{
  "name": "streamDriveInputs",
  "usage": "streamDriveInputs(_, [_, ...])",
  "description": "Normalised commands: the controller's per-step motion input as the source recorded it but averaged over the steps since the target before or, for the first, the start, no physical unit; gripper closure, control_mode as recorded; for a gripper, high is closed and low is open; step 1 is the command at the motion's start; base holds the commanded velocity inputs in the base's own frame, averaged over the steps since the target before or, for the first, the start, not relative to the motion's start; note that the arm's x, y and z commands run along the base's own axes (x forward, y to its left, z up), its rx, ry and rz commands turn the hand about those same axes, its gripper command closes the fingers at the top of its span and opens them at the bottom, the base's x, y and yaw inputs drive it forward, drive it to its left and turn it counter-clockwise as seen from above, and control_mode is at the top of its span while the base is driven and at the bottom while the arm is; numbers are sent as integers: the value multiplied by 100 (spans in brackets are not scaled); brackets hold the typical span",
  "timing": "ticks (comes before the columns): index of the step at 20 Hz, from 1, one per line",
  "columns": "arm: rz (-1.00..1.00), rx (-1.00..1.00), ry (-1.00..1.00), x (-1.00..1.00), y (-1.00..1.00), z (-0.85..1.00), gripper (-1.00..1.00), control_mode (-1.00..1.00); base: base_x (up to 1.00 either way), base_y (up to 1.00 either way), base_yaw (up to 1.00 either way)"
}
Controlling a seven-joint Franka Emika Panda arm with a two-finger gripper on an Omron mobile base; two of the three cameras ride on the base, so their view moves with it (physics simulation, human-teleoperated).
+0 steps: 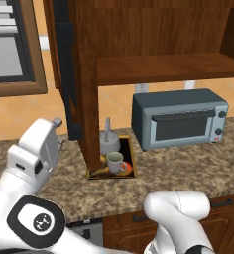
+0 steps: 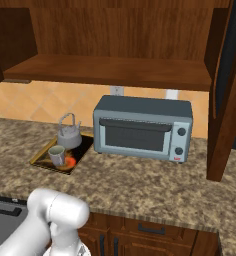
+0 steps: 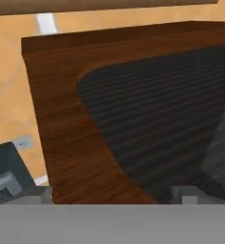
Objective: Pick the kettle from the counter and place it on the tray. Then pick the mug from the cabinet and place it on the tray. Then close the cabinet doors.
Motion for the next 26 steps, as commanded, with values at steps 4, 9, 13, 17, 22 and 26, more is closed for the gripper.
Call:
streamDriveInputs(4, [-17, 21, -5, 0, -52, 31, -100, -100, 0, 0, 0])
streamDriveInputs(9, [-15, 19, 0, -3, -58, 35, -100, -100, 0, 0, 0])
streamDriveInputs(13, [-13, 15, 0, -5, -68, 24, -100, -100, 0, 0, 0])
streamDriveInputs(17, [-7, 4, 0, 3, -72, 6, -100, -100, 0, 0, 0])
streamDriveInputs(22, [0, 0, -8, 2, -81, 0, -100, -100, 0, 0, 0])
streamDriveInputs(26, [9, 0, -4, 8, -86, 0, -100, -100, 0, 0, 0])
